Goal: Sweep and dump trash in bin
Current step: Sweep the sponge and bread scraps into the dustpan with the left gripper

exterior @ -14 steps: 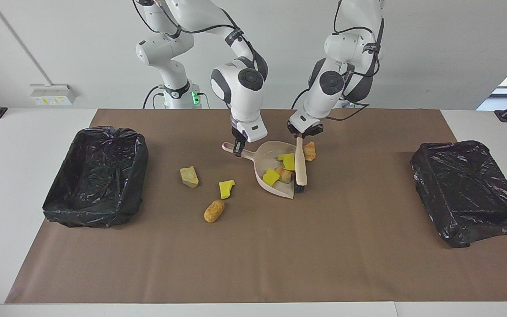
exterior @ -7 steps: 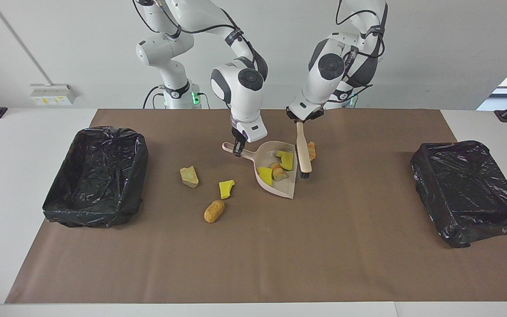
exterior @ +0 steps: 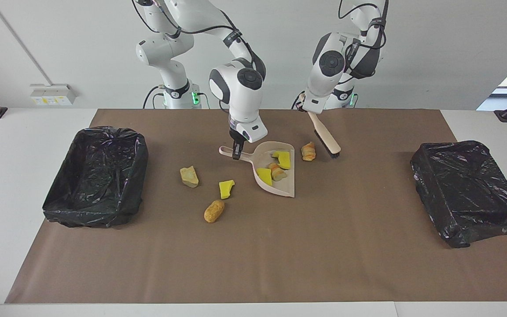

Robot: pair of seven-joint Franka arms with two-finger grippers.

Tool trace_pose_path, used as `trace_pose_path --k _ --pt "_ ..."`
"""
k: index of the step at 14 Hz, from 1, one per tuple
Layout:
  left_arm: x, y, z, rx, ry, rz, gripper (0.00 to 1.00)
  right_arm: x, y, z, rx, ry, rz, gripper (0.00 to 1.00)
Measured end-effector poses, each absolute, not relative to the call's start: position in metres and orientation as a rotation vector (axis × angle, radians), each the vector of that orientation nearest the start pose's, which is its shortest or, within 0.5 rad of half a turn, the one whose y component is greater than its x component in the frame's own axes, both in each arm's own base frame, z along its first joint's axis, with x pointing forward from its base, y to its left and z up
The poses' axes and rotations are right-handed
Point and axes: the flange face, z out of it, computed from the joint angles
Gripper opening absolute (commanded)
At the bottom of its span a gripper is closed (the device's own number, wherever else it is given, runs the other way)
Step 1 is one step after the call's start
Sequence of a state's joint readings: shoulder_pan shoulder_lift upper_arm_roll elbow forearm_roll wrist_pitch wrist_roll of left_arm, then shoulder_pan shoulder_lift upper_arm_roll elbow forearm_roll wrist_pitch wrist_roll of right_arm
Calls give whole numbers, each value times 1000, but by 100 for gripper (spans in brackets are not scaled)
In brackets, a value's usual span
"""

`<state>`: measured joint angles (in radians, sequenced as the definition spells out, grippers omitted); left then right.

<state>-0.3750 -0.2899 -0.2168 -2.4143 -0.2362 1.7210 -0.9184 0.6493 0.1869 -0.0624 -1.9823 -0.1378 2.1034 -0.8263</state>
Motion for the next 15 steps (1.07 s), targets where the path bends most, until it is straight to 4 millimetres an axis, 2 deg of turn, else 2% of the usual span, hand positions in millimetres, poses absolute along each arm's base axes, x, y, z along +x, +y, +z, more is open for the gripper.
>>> trace_pose_path --k 2,4,8,12,15 --pt "313 -236 382 -2827 -718 579 0 496 312 366 -2365 -2241 131 0" --pt "313 -238 371 -2835 -722 563 0 496 311 365 -2361 -2245 131 0" --pt "318 -268 348 -2932 -632 533 0 496 311 365 -2361 -2245 131 0" --pt "348 -292 355 -3125 -421 492 0 496 311 365 -2361 -2245 131 0" --pt "364 -304 360 -3188 -310 470 0 496 311 365 -2361 -2245 131 0"
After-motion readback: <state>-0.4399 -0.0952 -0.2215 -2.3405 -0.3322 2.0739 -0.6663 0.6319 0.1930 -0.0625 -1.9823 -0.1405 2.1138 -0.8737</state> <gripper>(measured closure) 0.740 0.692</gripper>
